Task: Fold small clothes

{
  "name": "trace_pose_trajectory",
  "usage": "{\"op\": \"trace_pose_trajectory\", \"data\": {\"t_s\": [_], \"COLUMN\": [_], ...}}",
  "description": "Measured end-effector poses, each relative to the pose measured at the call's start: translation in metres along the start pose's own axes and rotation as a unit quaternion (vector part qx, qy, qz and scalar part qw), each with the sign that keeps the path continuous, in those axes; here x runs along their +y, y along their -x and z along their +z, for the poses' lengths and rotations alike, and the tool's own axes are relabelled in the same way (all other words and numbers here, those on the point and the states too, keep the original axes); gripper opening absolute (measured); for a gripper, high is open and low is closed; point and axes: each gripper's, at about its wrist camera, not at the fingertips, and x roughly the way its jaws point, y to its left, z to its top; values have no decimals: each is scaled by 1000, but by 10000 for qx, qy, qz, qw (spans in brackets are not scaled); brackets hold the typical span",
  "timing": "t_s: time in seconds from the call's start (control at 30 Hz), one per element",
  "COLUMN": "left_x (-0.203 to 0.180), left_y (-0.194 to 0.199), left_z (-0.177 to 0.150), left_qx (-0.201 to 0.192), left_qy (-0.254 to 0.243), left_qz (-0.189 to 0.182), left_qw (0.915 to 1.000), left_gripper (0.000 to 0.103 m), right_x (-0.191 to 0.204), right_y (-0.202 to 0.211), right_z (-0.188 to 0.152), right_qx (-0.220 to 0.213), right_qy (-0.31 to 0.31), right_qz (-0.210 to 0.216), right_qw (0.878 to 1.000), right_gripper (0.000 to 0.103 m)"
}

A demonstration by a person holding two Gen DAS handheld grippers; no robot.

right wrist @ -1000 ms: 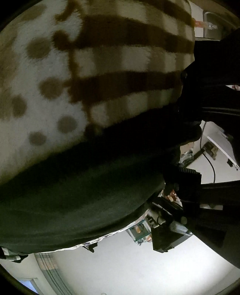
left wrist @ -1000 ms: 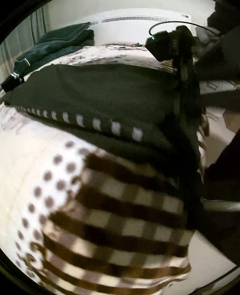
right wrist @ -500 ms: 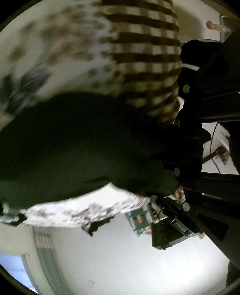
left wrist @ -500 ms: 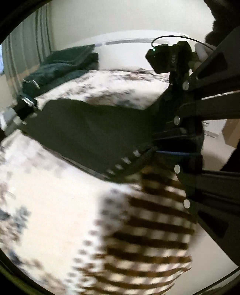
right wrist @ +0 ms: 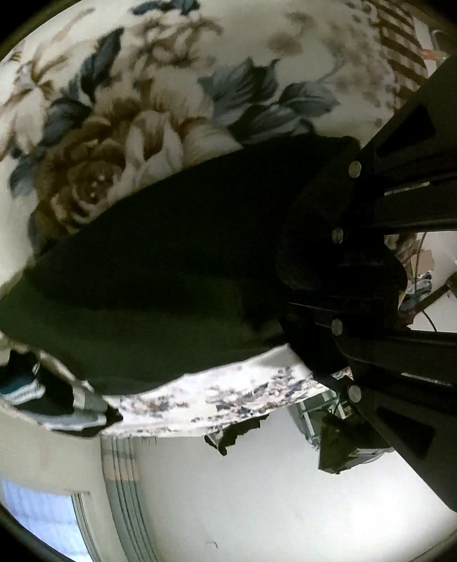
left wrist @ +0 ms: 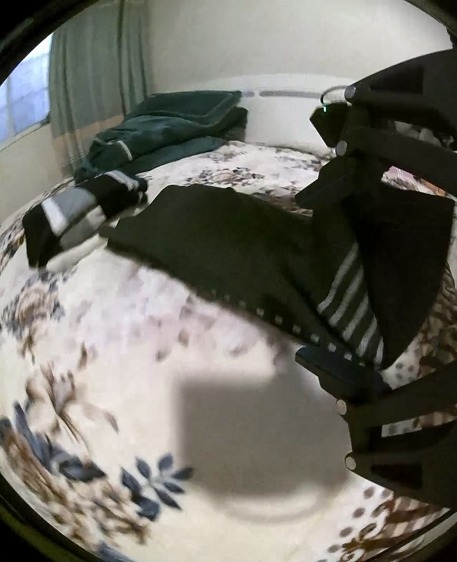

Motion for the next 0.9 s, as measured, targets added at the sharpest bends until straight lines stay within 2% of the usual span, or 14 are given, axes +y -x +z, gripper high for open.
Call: {"op": "trace_pose_trajectory", "data": {"t_s": [0.13,0.23,0.33,0.37,0.43,0.5,0.57,0.67,0.73,0.77,0.83,0.9], "left_x": [27,34,51,61,68,66,66,60,56,52,50,45], "left_y": [-1,-4,-22,-31,-41,-48,-57,-61,-66,-68,-64,-46], "left_z": [-8,-28,-48,-53,-57,-55,-53,-60,-62,-61,-59,-61], "left_qx": [100,341,707,832,793,786,713,234,139,238,342,217], "left_qy": [26,-281,-610,-622,-730,-709,-576,-306,-190,-256,-132,164], "left_qz": [400,711,1470,1617,1633,1513,1672,2086,2317,2428,2388,2005], "left_qw": [9991,9965,9847,9814,9807,9828,9816,9772,9725,9694,9704,9793], "left_gripper": [79,79,79,79,82,103,103,103,103,103,103,103], "right_x": [-17,-20,-20,-24,-35,-43,-50,-54,-54,-53,-51,-51], "right_y": [-18,-22,-22,-21,-20,-22,-24,-27,-28,-28,-27,-27], "right_z": [6,8,-2,-7,-17,-25,-31,-37,-37,-38,-38,-40], "right_qx": [22,64,101,117,177,214,223,204,169,154,108,66], "right_qy": [-464,-452,-286,-259,-297,-365,-394,-456,-467,-478,-506,-568], "right_qz": [-8,-97,-323,-375,-428,-474,-530,-535,-556,-559,-573,-517], "right_qw": [9989,9989,9990,9989,9985,9980,9976,9973,9972,9972,9970,9970], "right_gripper": [11,11,11,11,11,12,12,12,12,12,12,12]}}
